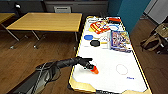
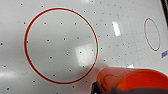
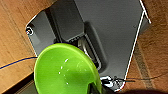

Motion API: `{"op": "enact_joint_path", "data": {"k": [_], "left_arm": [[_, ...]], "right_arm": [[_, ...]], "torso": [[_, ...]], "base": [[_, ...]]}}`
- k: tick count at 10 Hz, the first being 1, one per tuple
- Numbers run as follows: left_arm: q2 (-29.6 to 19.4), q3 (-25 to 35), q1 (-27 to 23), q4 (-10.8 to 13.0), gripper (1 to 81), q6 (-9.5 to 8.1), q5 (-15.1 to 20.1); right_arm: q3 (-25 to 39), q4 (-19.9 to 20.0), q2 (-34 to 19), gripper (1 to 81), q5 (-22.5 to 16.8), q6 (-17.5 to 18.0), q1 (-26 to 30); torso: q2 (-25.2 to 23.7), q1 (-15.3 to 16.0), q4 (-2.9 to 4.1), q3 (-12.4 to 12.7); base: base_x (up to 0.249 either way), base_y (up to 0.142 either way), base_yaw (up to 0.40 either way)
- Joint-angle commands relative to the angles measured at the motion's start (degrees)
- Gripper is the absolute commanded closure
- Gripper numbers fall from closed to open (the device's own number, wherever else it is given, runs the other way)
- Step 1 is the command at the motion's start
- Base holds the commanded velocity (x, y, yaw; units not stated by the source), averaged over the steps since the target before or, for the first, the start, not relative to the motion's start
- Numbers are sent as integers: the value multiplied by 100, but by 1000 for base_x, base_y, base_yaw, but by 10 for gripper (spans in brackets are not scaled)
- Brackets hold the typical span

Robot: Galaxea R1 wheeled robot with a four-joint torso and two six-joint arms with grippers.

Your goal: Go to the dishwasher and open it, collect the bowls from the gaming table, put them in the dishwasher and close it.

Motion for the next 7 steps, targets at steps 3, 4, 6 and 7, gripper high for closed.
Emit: {"op": "enact_joint_path", "data": {"k": [3,4,6,7], "left_arm": [[-2340,3611,-838,-110,811,-30,-12],[-2788,3963,-707,-84,811,-22,-20],[-3564,4518,-347,-57,811,22,-21],[-3922,4763,-39,-31,811,48,-38]], "right_arm": [[130,-73,-89,811,-348,-16,-93],[139,-81,-89,811,-340,-16,-111],[130,-81,-89,811,-331,-16,-120],[130,-81,-89,811,-323,-16,-129]], "torso": [[0,0,0,229],[0,0,0,299],[2,2,0,497],[2,2,0,609]], "base": [[0,0,0],[0,0,0],[0,0,0],[0,0,0]]}}
